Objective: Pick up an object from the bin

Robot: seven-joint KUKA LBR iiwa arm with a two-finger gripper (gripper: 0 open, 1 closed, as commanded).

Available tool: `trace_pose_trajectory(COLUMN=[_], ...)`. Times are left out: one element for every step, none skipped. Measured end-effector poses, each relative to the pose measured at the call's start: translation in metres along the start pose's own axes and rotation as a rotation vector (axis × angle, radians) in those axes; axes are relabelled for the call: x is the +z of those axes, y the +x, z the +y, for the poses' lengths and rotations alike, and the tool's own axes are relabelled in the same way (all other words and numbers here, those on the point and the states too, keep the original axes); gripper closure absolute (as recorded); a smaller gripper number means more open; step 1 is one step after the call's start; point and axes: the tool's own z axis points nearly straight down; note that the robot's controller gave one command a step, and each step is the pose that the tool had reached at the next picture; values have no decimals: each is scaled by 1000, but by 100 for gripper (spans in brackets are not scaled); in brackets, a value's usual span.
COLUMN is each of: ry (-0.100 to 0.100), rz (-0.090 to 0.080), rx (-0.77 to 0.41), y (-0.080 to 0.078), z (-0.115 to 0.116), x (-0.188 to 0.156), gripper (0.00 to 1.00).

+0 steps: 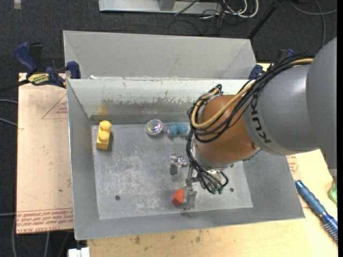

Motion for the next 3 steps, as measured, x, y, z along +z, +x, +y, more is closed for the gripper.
trace_pose_trajectory(ry=[-4,-3,-2], rz=[-20,-13,-12], rx=[-325,-324,-347], y=[16,18,4], z=[1,0,-6], x=[22,22,-120], gripper=[0,100,100])
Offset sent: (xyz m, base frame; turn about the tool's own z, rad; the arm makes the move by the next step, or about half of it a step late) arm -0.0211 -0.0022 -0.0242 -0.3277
